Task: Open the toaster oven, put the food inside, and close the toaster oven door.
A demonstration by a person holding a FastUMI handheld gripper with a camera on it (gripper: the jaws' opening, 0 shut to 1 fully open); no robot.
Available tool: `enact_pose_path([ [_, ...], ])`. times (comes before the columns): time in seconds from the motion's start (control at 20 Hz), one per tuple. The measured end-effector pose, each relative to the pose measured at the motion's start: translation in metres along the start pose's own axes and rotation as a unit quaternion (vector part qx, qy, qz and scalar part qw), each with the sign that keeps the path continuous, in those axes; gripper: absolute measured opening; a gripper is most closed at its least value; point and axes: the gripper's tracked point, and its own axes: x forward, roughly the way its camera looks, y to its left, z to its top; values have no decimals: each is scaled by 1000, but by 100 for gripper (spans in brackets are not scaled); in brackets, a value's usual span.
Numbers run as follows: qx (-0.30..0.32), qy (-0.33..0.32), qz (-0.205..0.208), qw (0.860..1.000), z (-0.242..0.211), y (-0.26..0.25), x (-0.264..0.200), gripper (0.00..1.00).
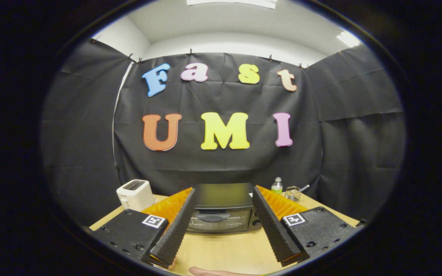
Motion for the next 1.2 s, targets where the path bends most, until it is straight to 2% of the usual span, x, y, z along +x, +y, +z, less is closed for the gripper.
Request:
enact_pose_path([
  [0.1, -21, 10, 5, 1000, -20, 1, 32, 96],
  [0.35, -25, 71, 16, 997, -79, 9, 108, 98],
  [0.55, -22, 97, 23, 995, -109, 13, 145, 100],
  [0.6, -29, 104, 7, 994, -115, 6, 151, 100],
  [0.7, -34, 118, 3, 992, -128, 7, 160, 100],
  [0.9, -11, 157, -16, 987, -153, -2, 171, 100],
  [0.95, -9, 186, -2, 983, -165, 4, 167, 100],
  [1.0, -1, 161, 0, 987, -159, 3, 172, 100],
  [1.05, -4, 180, 7, 984, -163, 4, 170, 100],
  [1.1, 1, 164, 12, 986, -159, 4, 168, 100],
  [1.2, 8, 173, 19, 985, -161, 2, 163, 100],
])
